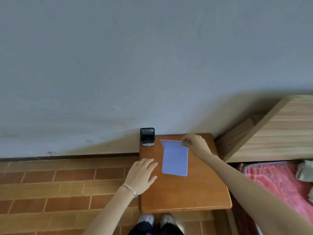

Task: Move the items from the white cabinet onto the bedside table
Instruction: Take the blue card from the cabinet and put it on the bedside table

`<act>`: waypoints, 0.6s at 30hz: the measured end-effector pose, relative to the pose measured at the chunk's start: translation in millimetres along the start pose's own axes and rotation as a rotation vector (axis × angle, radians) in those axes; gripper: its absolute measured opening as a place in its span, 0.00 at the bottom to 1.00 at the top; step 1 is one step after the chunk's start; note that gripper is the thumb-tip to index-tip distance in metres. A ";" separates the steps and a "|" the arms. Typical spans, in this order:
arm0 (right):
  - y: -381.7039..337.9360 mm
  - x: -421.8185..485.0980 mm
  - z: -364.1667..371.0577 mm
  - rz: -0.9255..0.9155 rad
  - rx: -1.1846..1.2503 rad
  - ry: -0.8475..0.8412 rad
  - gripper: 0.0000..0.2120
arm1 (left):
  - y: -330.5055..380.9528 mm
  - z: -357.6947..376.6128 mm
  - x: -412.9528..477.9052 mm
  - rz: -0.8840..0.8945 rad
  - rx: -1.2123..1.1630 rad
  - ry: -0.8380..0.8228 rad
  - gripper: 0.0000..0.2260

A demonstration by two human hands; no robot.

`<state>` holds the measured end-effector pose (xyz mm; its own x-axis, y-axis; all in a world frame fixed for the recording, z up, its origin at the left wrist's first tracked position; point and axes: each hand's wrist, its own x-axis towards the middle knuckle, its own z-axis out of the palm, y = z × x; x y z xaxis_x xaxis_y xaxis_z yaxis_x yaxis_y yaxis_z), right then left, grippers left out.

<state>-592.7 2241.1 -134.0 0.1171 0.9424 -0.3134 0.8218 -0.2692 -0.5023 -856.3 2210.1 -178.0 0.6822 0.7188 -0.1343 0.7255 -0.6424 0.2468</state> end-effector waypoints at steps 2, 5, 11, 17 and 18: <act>11.5 24.0 9.9 -0.030 -0.004 -0.008 0.05 | -4.7 18.1 15.0 -0.011 0.004 -0.015 0.23; 27.0 56.5 24.5 -0.099 0.010 0.014 0.05 | -16.2 51.1 32.0 -0.069 -0.054 -0.057 0.23; 53.2 87.4 58.5 -0.184 -0.095 0.075 0.07 | -30.7 107.6 50.4 -0.118 -0.079 -0.197 0.27; 66.9 59.9 96.2 -0.350 -0.115 0.438 0.20 | -42.5 142.4 61.0 -0.146 -0.034 -0.325 0.34; 67.8 46.7 108.6 -0.380 -0.102 0.498 0.18 | -45.1 147.0 62.4 -0.148 -0.022 -0.342 0.35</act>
<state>-592.0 2245.2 -270.2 0.0324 0.9545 0.2966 0.9034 0.0990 -0.4173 -833.1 2244.9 -338.6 0.5639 0.6704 -0.4823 0.8189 -0.5296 0.2212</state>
